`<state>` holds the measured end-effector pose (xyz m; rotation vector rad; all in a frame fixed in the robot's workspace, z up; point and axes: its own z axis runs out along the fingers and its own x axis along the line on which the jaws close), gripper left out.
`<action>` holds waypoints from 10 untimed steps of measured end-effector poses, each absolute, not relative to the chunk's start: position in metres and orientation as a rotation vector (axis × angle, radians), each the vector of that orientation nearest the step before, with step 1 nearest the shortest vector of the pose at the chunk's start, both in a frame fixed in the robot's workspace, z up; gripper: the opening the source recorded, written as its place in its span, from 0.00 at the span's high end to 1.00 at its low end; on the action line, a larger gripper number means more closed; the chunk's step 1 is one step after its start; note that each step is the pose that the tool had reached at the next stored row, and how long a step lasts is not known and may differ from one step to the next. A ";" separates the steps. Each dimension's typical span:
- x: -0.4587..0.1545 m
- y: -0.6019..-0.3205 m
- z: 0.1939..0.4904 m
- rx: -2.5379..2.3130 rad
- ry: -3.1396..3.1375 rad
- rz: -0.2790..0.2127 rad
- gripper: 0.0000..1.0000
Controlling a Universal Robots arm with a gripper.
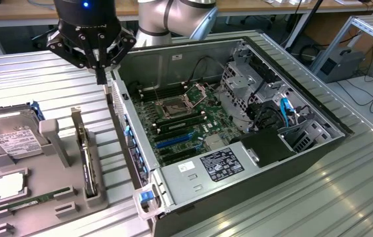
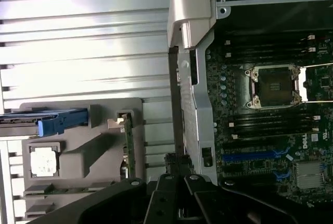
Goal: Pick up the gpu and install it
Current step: 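Reach for the gpu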
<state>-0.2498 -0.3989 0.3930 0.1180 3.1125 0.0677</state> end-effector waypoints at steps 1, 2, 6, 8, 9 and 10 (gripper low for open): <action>-0.254 -0.399 0.393 0.118 3.112 0.068 0.89; -0.261 -0.399 0.393 0.118 3.113 0.068 0.89; -0.278 -0.399 0.393 0.118 3.113 0.068 0.89; -0.286 -0.399 0.393 0.118 3.112 0.068 0.89; -0.288 -0.399 0.393 0.118 3.113 0.068 0.89; -0.291 -0.399 0.393 0.118 3.112 0.068 0.89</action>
